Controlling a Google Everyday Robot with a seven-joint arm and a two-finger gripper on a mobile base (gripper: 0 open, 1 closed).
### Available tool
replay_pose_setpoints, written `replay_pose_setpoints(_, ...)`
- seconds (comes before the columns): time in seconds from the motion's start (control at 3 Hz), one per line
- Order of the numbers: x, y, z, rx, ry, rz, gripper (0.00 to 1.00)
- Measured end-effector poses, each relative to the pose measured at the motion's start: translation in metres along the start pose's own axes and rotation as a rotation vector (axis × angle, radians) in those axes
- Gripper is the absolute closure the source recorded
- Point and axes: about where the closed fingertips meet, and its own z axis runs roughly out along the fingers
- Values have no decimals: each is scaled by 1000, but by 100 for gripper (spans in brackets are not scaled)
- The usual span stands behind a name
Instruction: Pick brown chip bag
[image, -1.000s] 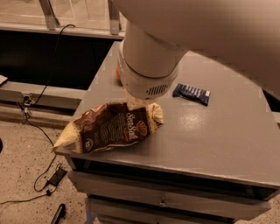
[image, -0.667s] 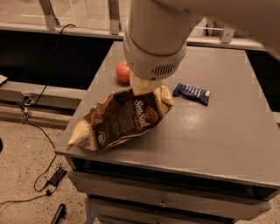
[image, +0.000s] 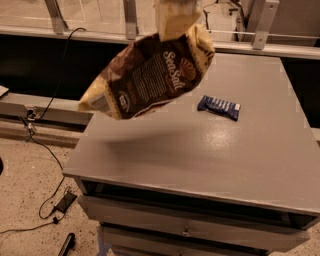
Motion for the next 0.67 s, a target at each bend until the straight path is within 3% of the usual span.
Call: replay_pose_setpoints(0.67,-11,-9,-38,86,-23,-8,100)
